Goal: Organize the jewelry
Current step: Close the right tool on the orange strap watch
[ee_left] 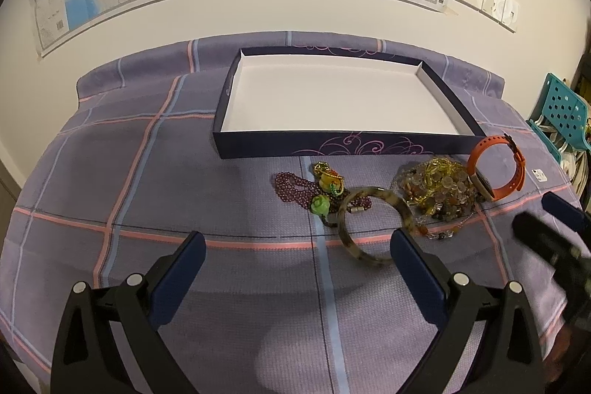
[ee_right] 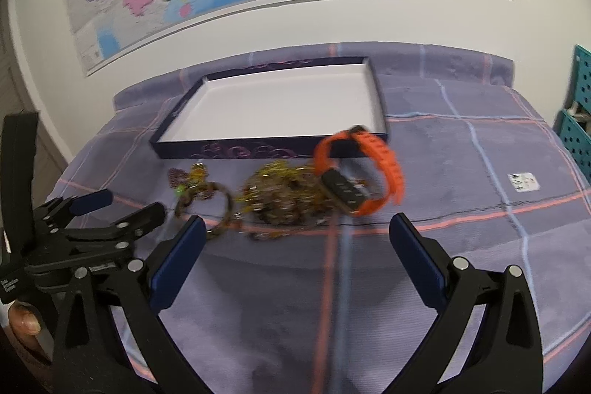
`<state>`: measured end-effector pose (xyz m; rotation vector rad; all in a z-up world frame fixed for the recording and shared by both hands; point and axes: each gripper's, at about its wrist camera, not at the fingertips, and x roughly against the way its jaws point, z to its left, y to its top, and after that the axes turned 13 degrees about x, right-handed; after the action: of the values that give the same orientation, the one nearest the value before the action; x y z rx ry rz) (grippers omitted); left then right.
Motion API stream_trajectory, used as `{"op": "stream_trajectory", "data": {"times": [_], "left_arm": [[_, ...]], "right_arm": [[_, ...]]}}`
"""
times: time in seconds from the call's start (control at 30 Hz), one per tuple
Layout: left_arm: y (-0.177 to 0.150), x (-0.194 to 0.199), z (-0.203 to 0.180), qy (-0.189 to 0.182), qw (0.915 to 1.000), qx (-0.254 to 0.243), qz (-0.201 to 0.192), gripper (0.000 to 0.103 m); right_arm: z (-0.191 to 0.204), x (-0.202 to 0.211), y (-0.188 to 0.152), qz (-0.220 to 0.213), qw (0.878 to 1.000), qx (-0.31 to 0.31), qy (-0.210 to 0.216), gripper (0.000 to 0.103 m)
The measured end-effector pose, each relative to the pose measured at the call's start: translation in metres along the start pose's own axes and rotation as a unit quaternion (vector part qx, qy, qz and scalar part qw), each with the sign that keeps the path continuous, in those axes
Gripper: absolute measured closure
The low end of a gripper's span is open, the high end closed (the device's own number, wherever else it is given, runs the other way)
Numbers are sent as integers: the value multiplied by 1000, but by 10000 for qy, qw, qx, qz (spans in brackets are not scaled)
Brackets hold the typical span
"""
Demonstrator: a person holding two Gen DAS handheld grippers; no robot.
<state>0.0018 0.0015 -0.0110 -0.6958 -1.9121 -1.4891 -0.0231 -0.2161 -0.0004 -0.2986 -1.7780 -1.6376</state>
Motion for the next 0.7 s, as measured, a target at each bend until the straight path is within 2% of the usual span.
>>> {"op": "stream_trajectory", "data": {"times": [0.07, 0.17, 0.23, 0.27, 0.33, 0.37, 0.47, 0.5, 0.6, 0.7], "left_arm": [[0, -1, 0, -15, 10000, -9, 8, 6], [1, -3, -1, -8, 10000, -28, 6, 6], [2, -3, -1, 6, 10000, -42, 13, 6], [2, -4, -1, 13, 10000, -43, 17, 6], [3, -5, -1, 22, 10000, -40, 29, 6], [3, -5, -1, 33, 10000, -40, 37, 6], [4, -7, -2, 54, 9999, -68, 52, 6], [4, -8, -2, 63, 9999, -81, 57, 6], [5, -9, -3, 53, 9999, -131, 59, 6], [6, -11, -4, 2, 9998, -212, 64, 6]], "right_arm": [[-13, 0, 0, 21, 9998, -171, -94, 6], [-28, -4, 2, 60, 9995, -256, -175, 18], [-37, -10, 3, 123, 9994, -298, -118, 33], [-42, -13, 3, 171, 9991, -358, -122, 35], [-49, -20, 4, 214, 9989, -420, -42, 50], [-53, -24, 4, 271, 9986, -452, -30, 52], [-64, -37, 7, 385, 9976, -565, 125, 75], [-67, -40, 8, 449, 9971, -590, 167, 85], [-79, -49, 11, 548, 9956, -696, 295, 89], [-96, -60, 13, 675, 9917, -996, 451, 88]]}}
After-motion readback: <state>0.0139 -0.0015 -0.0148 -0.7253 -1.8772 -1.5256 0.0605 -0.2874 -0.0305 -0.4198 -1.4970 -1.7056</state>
